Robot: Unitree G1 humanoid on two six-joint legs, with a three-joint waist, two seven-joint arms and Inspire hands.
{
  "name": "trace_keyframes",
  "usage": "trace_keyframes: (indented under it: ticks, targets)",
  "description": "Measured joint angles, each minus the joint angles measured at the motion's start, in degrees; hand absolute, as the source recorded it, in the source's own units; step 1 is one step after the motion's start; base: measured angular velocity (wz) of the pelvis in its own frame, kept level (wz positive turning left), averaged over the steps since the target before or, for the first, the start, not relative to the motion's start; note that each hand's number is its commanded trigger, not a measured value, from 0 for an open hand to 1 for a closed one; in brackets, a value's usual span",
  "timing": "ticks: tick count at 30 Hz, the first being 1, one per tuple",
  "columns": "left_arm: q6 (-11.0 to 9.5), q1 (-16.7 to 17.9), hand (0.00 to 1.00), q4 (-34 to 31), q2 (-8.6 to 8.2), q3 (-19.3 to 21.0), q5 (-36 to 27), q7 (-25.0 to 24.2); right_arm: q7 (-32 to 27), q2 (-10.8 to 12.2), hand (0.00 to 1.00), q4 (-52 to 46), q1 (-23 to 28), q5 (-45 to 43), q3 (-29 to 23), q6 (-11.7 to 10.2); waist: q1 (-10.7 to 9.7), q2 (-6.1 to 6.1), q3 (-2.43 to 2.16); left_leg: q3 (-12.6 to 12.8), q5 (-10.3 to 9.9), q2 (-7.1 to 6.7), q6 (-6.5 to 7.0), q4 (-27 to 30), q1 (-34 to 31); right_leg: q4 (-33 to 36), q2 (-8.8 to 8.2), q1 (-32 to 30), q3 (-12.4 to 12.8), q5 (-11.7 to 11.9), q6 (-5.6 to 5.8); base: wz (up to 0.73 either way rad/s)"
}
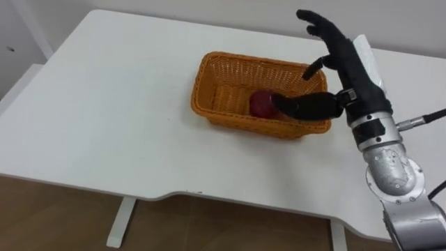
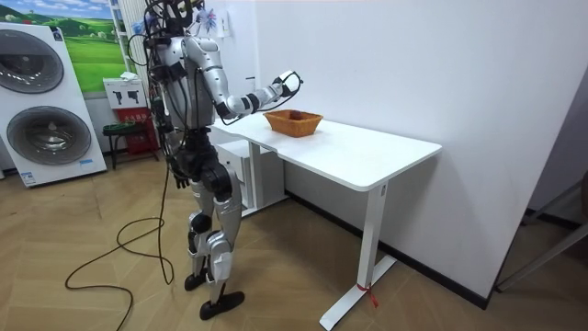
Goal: Pick and place apple
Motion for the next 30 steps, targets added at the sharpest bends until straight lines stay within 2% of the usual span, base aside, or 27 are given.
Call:
trace_keyframes:
  ticks: [7, 12, 14, 18, 21, 23, 27, 30]
  targets:
    - [-0.16, -0.38, 0.00, 0.02, 0.11, 0.03, -0.14, -0.04, 0.03, -0.01, 0.00, 0.00, 0.01, -0.59, -0.13, 0.01, -0.08, 0.00, 0.04, -0.01, 0.00, -0.01, 0.00, -0.02, 0.07, -0.03, 0.04, -0.01, 0.39, 0.00, 0.00, 0.00]
    - [-1.04, -0.22, 0.00, 0.98, 0.07, 0.00, -0.16, -0.03, -0.08, -0.07, 0.00, 0.01, 0.01, 2.86, -1.01, -0.24, -0.31, 0.18, 0.15, 0.01, 0.00, -0.01, 0.00, -0.05, 0.18, -0.08, 0.05, 0.00, 0.56, 0.00, 0.00, 0.00]
    - [-1.23, -0.02, 0.00, 0.93, -0.05, 0.00, -0.18, -0.02, -0.99, -0.07, 0.00, 0.00, 0.01, 5.61, -2.49, -0.62, -0.29, 0.53, 0.34, -0.02, 0.00, -0.03, 0.00, -0.08, 0.17, -0.09, 0.01, 0.07, 0.06, 0.00, 0.00, 0.00]
    - [-1.61, 0.70, 0.00, 0.79, -0.05, 0.20, -0.15, 0.16, -4.13, -0.09, 0.00, 0.01, 0.02, 7.10, -6.07, -0.70, -0.76, 0.80, 0.29, -0.19, 0.00, -0.02, 0.00, -0.10, 0.62, -0.11, 0.01, 0.53, -0.13, 0.00, 0.01, 0.02]
    - [-2.17, 1.25, 0.00, 0.83, 0.17, 1.18, -0.17, 0.34, -8.97, -0.09, 0.00, 0.06, 0.04, 7.79, -11.44, -2.59, -1.33, 0.85, 0.32, -0.42, 0.00, -0.04, 0.00, -0.09, 0.89, -0.16, 0.00, 0.93, -0.13, 0.00, 0.01, 0.05]
    - [-2.26, 1.70, 0.00, 0.85, 0.07, 1.18, -0.17, 1.57, -14.42, -0.09, 0.00, 0.23, 0.14, 9.00, -15.03, -4.09, -1.98, 0.86, 0.33, -0.26, 0.00, -0.03, 0.00, -0.03, 0.94, -0.15, 0.00, 0.91, -0.08, 0.00, 0.01, -0.02]
    - [-2.26, 2.49, 0.00, 1.00, 0.01, 1.82, 0.23, 3.03, -21.20, -0.12, 0.00, 0.58, 0.33, 10.31, -20.60, -4.45, -3.56, 0.87, 0.32, -0.04, 0.00, 0.00, 0.00, 0.00, 0.83, -0.12, -0.02, 0.80, -0.31, 0.00, 0.01, -0.02]
    - [-2.23, 3.33, 0.00, 0.89, 0.03, 3.63, -0.25, 4.23, -27.03, -0.16, 0.00, 2.41, 0.37, 15.57, -26.38, -5.33, -4.66, 1.04, 0.18, 0.03, -0.01, 0.00, 0.00, -0.11, 0.83, -0.11, -0.03, 0.83, -0.32, 0.00, 0.01, 0.00]
